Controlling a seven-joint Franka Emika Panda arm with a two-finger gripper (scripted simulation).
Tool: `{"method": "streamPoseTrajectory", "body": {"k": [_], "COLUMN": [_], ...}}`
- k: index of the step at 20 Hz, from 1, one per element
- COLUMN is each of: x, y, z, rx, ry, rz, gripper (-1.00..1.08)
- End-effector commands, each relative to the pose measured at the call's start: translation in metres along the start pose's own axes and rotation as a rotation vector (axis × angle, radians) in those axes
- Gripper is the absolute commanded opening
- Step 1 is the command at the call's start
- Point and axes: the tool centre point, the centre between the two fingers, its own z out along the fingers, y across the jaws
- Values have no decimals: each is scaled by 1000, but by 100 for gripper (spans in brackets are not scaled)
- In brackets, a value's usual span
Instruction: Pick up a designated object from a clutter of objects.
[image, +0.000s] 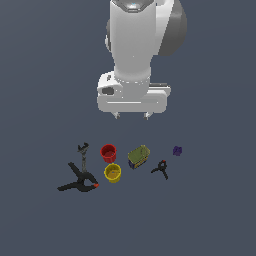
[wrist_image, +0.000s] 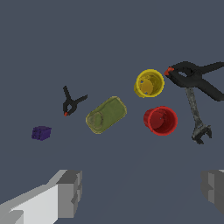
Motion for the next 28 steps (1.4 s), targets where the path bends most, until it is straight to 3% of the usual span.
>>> {"method": "streamPoseTrajectory", "body": {"k": [1,7,15,28], "x": [3,12,17,-5], "y": [-9,-43,-109,-206], "z": [9,41,102,193], "rx": [-5,-19,-33,-22], "ry": [1,6,20,33], "rz": [9,44,104,187], "gripper": [100,100,100,100]}}
